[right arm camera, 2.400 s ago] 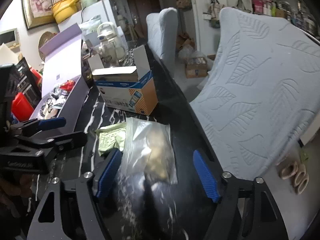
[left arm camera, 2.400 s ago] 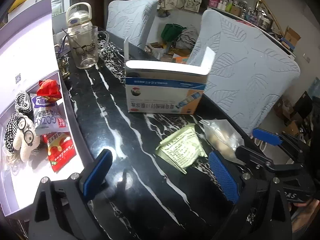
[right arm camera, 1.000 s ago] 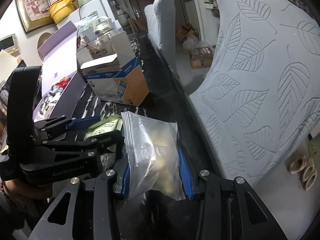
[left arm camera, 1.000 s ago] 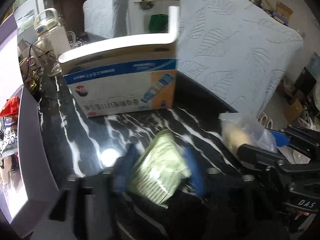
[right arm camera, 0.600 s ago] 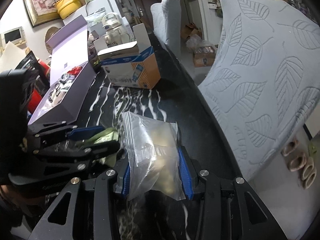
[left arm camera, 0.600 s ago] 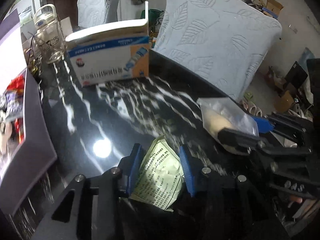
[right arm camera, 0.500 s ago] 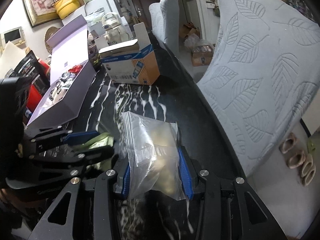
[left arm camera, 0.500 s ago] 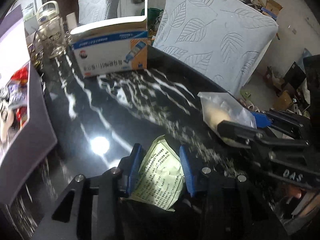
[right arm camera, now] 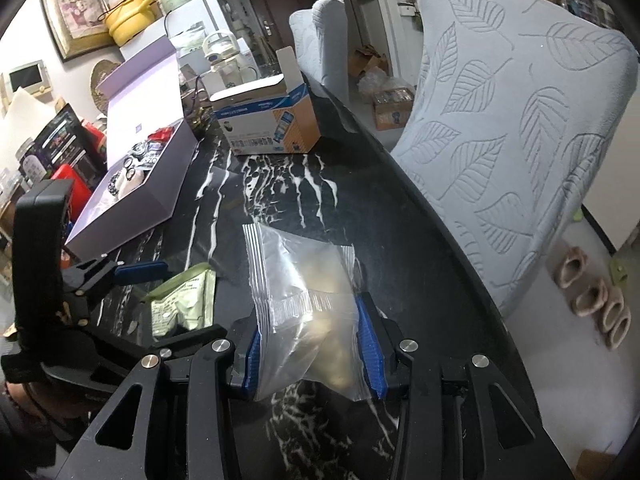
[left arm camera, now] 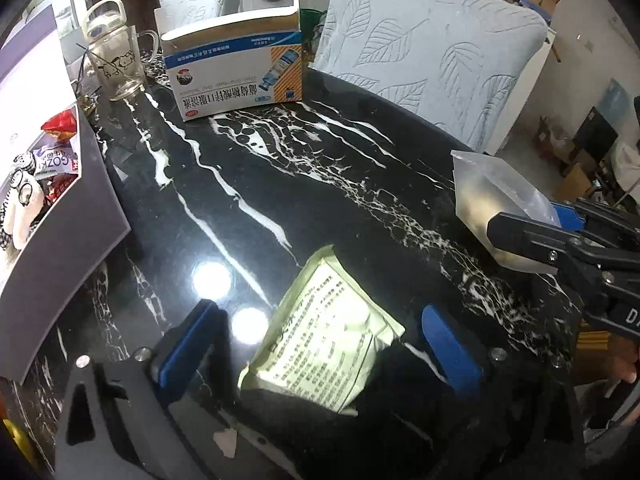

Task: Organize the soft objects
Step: 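Lift and carry the green packet and clear bag toward the lavender box with both grippers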

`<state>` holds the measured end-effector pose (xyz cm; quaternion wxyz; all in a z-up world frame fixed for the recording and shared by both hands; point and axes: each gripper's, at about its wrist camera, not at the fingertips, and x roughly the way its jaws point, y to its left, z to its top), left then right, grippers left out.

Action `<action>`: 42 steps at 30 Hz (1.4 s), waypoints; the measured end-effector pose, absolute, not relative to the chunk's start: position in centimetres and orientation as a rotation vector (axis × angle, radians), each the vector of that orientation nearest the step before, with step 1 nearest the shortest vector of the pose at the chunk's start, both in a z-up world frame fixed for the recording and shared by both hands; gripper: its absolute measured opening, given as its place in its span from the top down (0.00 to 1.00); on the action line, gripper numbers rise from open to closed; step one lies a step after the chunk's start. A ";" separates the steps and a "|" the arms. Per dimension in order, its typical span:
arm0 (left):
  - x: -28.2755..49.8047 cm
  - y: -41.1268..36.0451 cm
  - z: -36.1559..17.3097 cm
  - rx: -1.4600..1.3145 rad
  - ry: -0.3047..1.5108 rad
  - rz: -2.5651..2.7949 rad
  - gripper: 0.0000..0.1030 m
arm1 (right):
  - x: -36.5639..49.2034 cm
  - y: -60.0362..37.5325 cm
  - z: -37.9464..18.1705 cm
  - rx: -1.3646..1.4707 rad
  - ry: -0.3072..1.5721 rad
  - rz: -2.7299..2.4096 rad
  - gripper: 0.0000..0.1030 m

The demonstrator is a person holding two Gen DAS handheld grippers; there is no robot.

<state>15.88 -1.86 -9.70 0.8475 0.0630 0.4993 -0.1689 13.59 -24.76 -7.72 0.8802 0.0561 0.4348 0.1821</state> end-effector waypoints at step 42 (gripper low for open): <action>12.5 0.4 -8.1 0.129 0.959 -0.431 0.58 | 12.3 -23.2 -8.7 0.148 0.901 0.469 0.66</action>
